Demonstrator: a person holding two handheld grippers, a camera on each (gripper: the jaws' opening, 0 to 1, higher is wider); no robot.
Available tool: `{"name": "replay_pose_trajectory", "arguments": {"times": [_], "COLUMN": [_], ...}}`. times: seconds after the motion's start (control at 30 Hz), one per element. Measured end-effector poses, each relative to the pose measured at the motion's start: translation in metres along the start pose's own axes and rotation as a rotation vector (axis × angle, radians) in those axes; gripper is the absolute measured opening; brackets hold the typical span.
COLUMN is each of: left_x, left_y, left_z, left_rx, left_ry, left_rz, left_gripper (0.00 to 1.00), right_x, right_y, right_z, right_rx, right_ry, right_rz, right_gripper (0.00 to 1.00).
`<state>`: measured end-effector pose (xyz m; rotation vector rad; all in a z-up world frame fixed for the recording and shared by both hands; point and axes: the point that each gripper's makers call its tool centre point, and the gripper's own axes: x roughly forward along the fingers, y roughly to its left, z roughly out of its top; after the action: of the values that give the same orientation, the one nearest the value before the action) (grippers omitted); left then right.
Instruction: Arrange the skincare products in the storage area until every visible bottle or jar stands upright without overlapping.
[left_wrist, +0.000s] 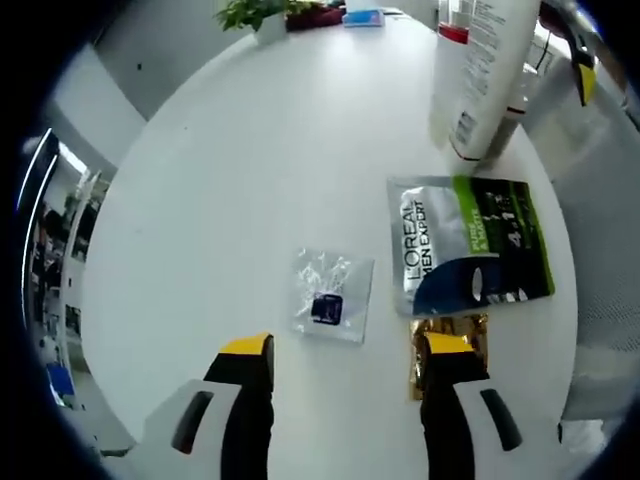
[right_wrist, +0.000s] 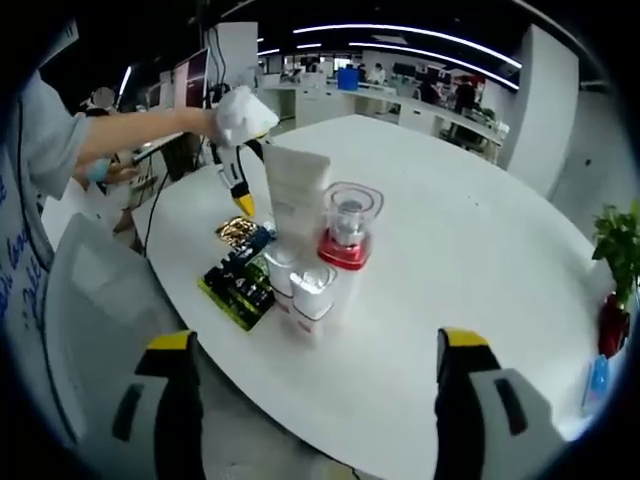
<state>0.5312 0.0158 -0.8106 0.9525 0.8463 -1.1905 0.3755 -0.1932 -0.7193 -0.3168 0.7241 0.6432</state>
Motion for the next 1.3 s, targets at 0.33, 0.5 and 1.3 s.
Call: {"name": "replay_pose_trajectory", "arguments": {"times": [0.33,0.5,1.3], "left_x": [0.01,0.018,0.032], "left_y": [0.014,0.017,0.016], "left_z": [0.007,0.01,0.02], "left_rx": [0.017,0.029,0.005], "left_ry": [0.0,0.001,-0.002], "left_rz": [0.0,-0.014,-0.143], "left_gripper": [0.6,0.59,0.48], "right_x": [-0.001,0.0,0.004], "right_y": [-0.003,-0.002,-0.008], "right_z": [0.002,0.004,-0.005], "right_rx": [0.018,0.024,0.04], "right_ry": [-0.014,-0.017,0.01], "right_rz": [-0.006,0.0,-0.01], "right_gripper": [1.0,1.0,1.0]}}
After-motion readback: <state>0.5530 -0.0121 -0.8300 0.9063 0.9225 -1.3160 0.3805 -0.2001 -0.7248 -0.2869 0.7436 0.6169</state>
